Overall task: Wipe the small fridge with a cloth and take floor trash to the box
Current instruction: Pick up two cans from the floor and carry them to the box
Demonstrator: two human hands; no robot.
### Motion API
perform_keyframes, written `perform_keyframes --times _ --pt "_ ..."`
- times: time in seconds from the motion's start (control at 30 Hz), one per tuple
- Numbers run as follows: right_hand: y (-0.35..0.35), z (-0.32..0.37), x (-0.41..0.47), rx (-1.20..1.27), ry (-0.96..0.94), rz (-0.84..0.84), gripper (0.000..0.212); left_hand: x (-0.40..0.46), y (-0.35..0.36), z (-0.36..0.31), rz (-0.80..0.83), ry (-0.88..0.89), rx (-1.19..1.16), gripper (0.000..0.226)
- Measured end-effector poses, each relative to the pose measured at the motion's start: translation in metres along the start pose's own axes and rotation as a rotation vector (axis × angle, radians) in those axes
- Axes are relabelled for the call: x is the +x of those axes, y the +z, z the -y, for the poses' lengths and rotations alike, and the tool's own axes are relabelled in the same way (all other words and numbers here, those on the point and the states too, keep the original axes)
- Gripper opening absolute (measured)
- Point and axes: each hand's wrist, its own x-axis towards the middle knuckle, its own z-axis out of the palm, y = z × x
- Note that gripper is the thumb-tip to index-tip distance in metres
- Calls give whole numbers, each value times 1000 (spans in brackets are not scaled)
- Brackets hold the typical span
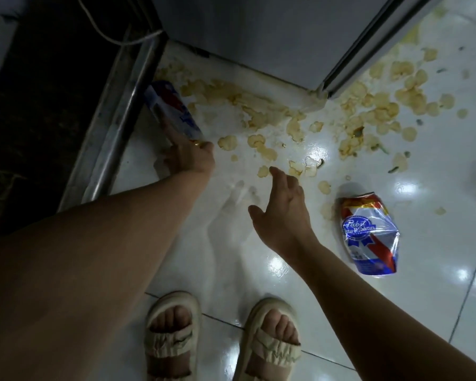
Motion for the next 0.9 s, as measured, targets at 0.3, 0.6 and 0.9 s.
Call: perform_keyframes --times 0.3,0.6,0.9 --pt "-49 -14 -62 89 169 -31 76 -96 -55 -8 117 242 94 69" --pt "-93 -73 -123 166 412 -130 64 -187 -75 -37 296 476 254 63" --pt "-80 -148 -109 95 504 -152 77 -220 -27 -55 417 635 372 67"
